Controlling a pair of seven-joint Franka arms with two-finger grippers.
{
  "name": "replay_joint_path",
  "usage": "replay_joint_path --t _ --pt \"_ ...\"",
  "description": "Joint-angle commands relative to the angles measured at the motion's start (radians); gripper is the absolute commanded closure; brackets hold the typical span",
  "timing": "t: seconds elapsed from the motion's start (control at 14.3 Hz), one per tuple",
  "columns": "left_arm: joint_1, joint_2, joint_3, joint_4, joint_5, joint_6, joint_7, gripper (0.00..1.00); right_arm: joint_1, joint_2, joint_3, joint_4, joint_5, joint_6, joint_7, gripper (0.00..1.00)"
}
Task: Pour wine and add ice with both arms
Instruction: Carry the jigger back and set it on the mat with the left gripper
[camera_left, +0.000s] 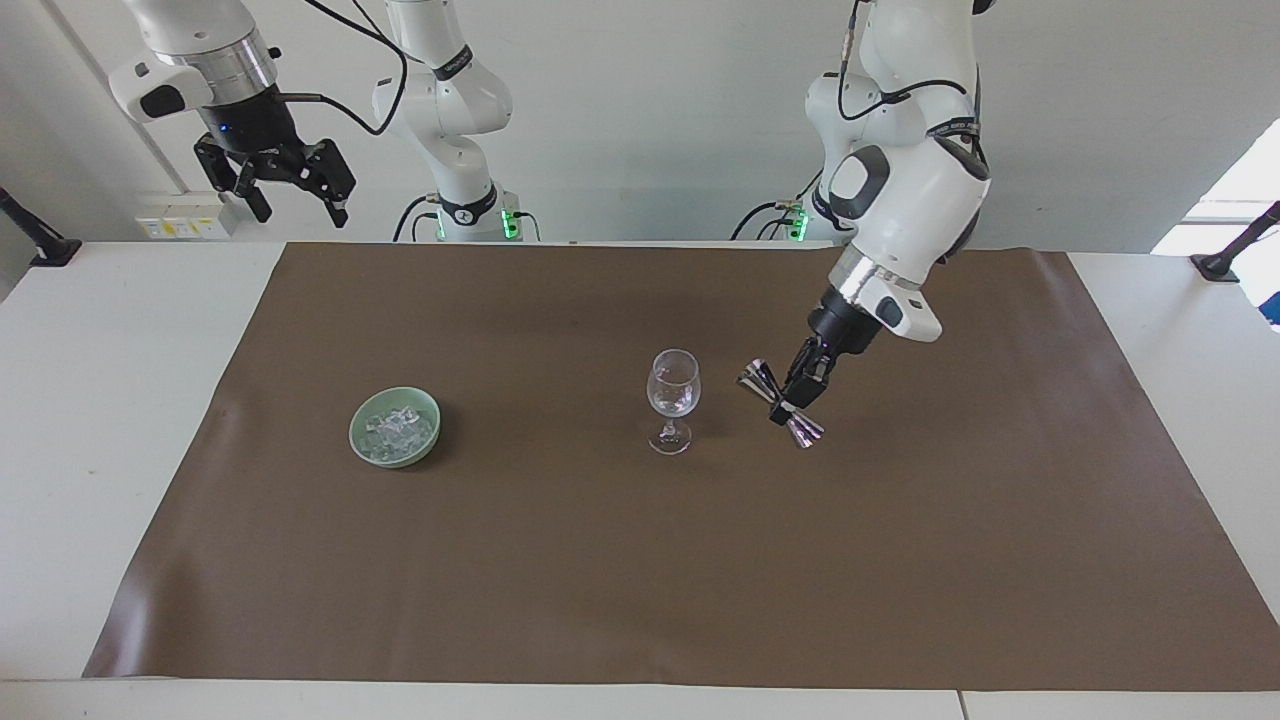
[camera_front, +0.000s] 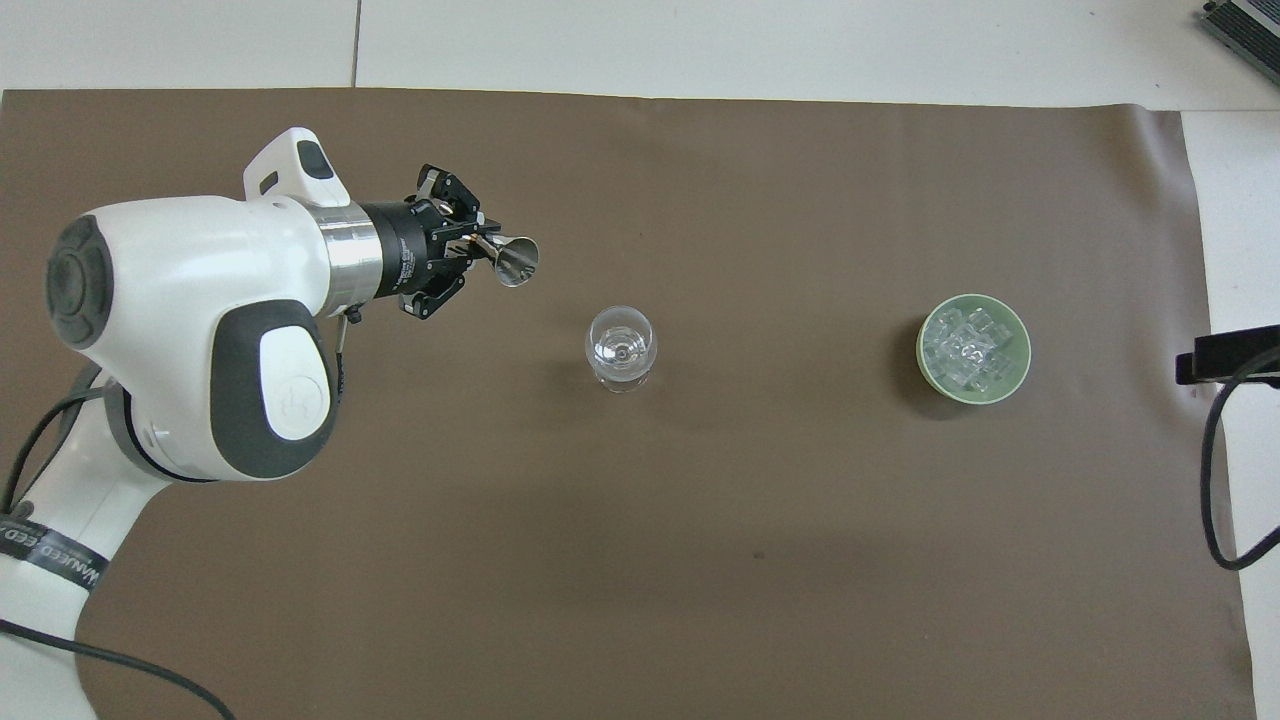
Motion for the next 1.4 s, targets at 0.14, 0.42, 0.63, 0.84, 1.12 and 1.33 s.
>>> replay_joint_path --t 0.14,0.42,0.63,0.84,1.12,1.33 --pt "0.180 0.013 -0.012 0.041 -0.241 -0.213 0.017 1.00 -0.008 -0.004 0.007 0.002 -0.009 -0.014 0.021 0.00" --pt "0.347 0.008 -0.010 0.030 -0.362 -0.449 0.018 1.00 -0.002 -0.004 0.007 0.002 -0.009 -0.016 0.020 0.00" --pt "0.444 0.000 -0.008 0.027 -0.404 -0.586 0.018 1.00 -0.009 -0.004 0.007 0.002 -0.009 -0.016 0.020 0.00" --pt "0.499 0.023 -0.008 0.024 -0.479 -0.630 0.024 1.00 -0.006 -0.006 0.007 0.002 -0.009 -0.043 0.020 0.00" --pt "0.553 0.046 -0.007 -0.014 -0.546 -0.683 0.058 1.00 -0.009 -0.021 0.007 0.001 -0.009 -0.046 0.017 0.00" --pt "0.656 0.066 -0.007 -0.070 -0.565 -0.726 0.118 1.00 0.002 -0.052 0.008 -0.080 -0.009 0.055 0.017 0.00"
